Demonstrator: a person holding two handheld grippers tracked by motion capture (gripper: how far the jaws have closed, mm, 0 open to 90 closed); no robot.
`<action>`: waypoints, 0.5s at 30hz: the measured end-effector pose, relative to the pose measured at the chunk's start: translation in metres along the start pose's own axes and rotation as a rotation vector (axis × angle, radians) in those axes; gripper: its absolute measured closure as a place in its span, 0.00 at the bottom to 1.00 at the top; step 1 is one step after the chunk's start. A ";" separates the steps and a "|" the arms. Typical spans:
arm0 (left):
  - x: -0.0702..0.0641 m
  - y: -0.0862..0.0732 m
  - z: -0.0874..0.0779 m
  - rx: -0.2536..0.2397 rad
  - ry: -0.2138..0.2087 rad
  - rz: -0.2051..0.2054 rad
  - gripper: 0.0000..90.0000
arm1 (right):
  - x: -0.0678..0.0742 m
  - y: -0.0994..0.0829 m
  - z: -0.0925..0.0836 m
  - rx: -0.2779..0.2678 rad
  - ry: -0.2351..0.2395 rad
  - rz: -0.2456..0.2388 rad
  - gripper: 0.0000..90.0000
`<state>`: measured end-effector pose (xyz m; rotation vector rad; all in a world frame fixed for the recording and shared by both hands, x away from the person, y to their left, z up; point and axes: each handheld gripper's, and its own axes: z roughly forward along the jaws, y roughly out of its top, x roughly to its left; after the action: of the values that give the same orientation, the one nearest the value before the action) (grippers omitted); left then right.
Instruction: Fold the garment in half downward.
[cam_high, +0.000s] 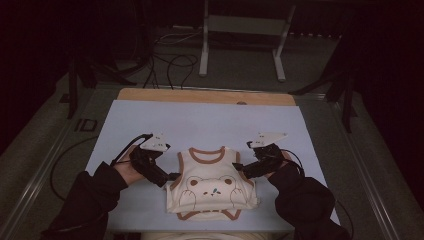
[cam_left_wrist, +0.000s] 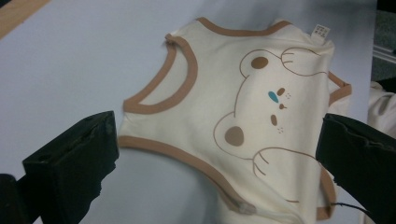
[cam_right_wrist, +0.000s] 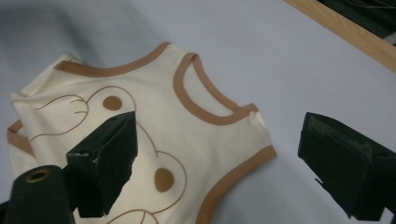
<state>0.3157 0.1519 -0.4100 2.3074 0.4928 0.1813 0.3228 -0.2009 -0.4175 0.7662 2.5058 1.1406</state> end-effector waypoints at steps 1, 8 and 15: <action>0.004 0.002 0.001 0.002 -0.003 0.005 0.00 | -0.002 0.001 0.001 0.002 -0.001 -0.003 0.14; 0.020 0.006 0.011 0.010 -0.007 -0.012 0.00 | -0.012 0.003 0.014 -0.002 -0.002 0.003 0.14; 0.033 0.005 0.023 0.009 -0.008 -0.035 0.00 | -0.023 0.005 0.028 -0.005 -0.006 0.022 0.14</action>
<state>0.3541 0.1469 -0.4230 2.3061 0.5305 0.1523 0.3559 -0.1941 -0.4315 0.7967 2.4947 1.1505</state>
